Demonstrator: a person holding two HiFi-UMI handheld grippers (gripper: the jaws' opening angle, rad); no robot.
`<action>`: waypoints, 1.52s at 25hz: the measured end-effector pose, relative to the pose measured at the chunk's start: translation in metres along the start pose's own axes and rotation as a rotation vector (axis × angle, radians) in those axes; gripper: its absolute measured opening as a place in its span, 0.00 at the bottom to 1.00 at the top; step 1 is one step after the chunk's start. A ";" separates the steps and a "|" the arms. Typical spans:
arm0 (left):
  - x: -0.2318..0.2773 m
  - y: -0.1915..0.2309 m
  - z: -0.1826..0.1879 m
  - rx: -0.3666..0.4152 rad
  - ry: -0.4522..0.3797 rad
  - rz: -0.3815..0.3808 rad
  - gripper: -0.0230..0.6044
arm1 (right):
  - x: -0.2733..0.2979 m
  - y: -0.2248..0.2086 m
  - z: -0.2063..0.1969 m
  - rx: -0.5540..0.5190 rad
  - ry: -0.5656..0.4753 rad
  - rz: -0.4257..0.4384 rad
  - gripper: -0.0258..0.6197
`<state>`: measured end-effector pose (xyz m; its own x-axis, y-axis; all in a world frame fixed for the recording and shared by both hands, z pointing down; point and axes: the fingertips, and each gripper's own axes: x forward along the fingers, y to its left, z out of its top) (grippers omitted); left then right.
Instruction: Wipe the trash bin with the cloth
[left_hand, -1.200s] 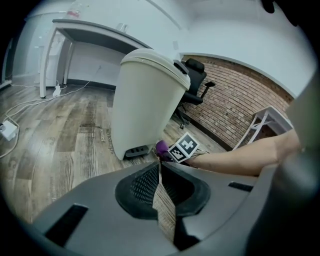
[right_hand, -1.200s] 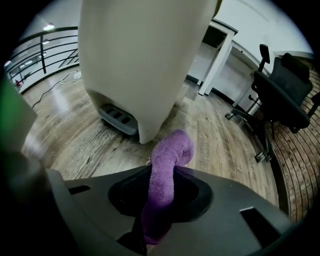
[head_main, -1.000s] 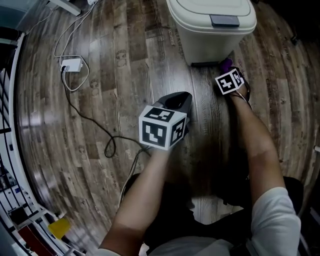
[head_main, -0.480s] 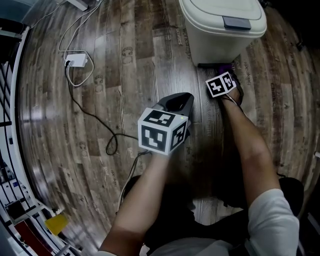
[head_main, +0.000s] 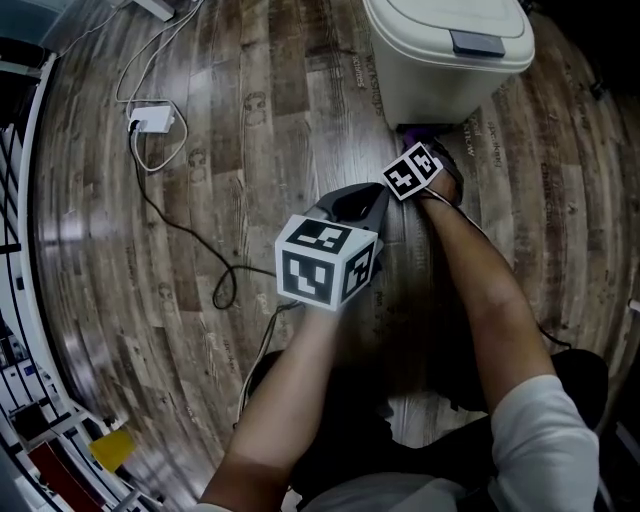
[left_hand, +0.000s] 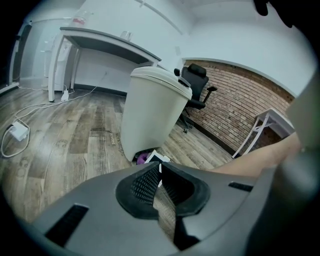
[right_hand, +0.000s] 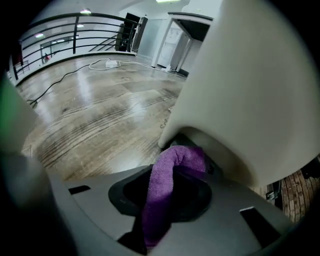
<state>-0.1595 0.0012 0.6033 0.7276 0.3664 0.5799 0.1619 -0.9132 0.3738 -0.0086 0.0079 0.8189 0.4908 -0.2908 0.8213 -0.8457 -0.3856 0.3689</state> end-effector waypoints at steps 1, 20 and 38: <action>-0.002 0.001 0.000 -0.002 -0.003 0.002 0.04 | 0.000 0.005 0.005 -0.005 -0.006 0.009 0.18; -0.008 0.001 0.020 -0.038 -0.084 0.019 0.04 | -0.042 0.063 0.078 -0.238 -0.204 0.289 0.18; -0.070 0.056 0.074 -0.271 -0.418 0.203 0.04 | -0.103 0.085 0.086 -0.876 -0.031 0.286 0.18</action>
<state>-0.1522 -0.0885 0.5299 0.9389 0.0348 0.3425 -0.1468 -0.8594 0.4898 -0.1126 -0.0703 0.7282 0.2332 -0.3007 0.9248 -0.7861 0.5015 0.3613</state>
